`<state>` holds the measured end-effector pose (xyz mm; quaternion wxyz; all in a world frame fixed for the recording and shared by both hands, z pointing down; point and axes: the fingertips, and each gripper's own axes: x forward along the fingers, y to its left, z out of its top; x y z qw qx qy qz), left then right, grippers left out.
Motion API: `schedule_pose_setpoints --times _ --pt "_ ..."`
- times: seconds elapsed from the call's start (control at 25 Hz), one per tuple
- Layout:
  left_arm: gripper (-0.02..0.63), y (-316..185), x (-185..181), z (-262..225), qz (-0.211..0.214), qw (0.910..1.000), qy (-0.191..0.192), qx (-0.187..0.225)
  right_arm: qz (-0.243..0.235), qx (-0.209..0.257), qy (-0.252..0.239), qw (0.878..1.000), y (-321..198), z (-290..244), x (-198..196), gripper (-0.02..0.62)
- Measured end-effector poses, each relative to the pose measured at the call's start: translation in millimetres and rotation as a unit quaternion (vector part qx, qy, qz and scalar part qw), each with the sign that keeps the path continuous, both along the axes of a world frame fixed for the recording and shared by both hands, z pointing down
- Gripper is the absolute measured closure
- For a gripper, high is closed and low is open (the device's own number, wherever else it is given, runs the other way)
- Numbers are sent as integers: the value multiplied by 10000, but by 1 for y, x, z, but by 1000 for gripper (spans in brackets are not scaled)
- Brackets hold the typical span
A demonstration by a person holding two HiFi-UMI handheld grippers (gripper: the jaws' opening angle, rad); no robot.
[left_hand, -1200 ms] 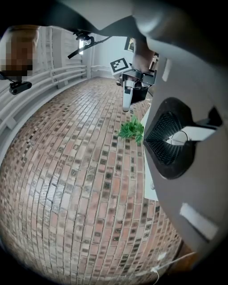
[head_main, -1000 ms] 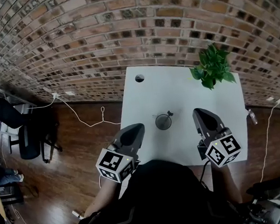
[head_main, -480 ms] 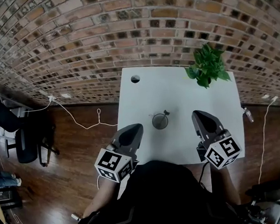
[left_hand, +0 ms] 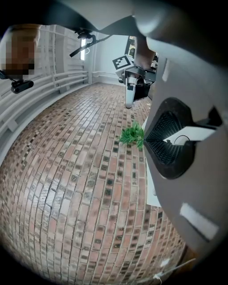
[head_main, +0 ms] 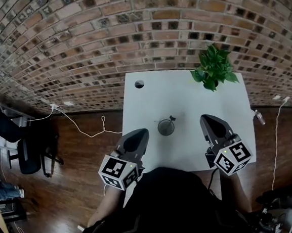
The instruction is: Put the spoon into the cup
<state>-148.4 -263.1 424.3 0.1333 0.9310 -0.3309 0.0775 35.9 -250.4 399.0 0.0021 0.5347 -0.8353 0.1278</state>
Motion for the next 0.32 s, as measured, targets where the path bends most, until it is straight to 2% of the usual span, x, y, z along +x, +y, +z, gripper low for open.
schedule_pose_setpoints --times 0.32 --pt "614 4 -3 3 -62 10000 -25 -49 -40 19 -21 10000 0 0 1 591"
